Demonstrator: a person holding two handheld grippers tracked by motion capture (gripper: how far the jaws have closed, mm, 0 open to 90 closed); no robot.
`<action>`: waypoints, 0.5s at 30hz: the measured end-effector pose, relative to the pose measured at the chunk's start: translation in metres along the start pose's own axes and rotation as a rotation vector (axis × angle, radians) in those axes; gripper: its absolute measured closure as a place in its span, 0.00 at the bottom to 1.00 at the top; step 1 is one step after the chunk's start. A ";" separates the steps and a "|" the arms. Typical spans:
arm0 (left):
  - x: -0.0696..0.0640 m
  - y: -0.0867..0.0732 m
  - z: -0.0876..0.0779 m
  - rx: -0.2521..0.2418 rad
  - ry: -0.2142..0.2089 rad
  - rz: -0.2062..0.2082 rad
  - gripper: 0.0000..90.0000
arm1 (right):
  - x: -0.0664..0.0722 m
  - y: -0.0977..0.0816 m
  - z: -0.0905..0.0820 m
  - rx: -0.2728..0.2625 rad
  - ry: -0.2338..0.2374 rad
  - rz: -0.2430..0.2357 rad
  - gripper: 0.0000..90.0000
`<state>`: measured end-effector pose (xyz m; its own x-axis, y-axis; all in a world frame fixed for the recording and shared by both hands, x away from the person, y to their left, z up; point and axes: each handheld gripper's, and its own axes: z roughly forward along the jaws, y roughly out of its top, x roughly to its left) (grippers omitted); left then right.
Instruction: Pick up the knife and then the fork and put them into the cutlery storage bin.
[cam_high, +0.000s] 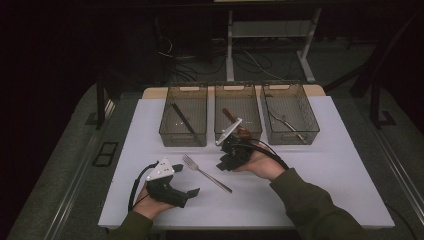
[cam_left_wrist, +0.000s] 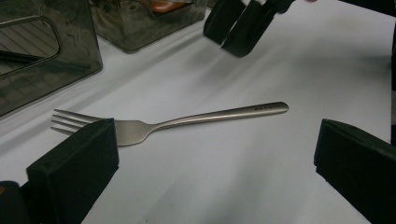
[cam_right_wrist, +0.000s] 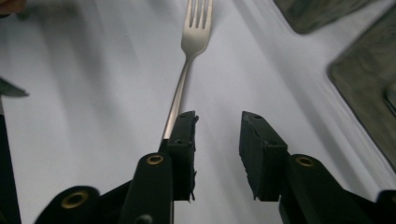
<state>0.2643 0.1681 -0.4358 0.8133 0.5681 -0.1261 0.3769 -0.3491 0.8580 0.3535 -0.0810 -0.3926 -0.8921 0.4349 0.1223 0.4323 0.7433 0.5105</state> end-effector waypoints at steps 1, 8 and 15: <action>0.000 0.000 0.000 0.001 0.003 -0.002 0.00 | 0.001 0.005 0.003 0.022 -0.005 -0.003 0.74; 0.000 0.001 0.001 -0.012 0.003 -0.008 0.00 | 0.008 0.032 0.028 0.129 -0.006 -0.018 0.77; 0.002 0.001 0.000 -0.012 0.004 -0.002 0.00 | 0.016 0.044 0.051 0.215 0.000 -0.036 0.79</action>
<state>0.2666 0.1686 -0.4353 0.8107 0.5717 -0.1261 0.3736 -0.3392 0.8634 0.3646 -0.0158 -0.4114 -0.9077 0.4058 0.1071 0.4178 0.8497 0.3217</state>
